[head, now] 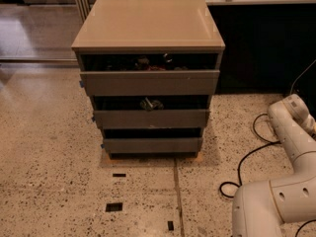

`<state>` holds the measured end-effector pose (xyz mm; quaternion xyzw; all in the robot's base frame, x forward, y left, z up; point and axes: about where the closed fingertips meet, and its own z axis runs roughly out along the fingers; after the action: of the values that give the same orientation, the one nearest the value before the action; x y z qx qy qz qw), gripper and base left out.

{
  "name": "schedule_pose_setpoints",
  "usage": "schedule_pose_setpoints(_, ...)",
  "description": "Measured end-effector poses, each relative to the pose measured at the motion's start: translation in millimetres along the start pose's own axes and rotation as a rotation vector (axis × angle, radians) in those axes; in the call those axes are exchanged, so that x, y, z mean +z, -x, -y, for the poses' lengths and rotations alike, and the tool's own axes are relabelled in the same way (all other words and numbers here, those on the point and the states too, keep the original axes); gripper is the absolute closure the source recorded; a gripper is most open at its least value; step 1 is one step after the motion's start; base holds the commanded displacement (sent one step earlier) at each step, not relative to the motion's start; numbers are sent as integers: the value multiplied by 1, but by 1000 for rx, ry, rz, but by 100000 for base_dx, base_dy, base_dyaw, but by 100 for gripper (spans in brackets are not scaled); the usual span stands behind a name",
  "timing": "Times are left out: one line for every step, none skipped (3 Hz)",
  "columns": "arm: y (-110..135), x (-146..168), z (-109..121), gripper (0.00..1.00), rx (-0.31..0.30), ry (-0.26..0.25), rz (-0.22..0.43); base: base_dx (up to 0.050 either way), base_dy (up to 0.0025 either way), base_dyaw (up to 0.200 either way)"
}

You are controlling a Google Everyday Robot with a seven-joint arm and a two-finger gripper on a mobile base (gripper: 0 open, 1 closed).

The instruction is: Place redbull can into top drawer

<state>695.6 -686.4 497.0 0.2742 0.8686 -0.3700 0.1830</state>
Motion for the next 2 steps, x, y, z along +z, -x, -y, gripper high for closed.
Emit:
schedule_pose_setpoints(-25,31,65,0,-31,7,27,0,0,0)
schedule_pose_setpoints(-13,18,65,0,-18,29,65,0,0,0)
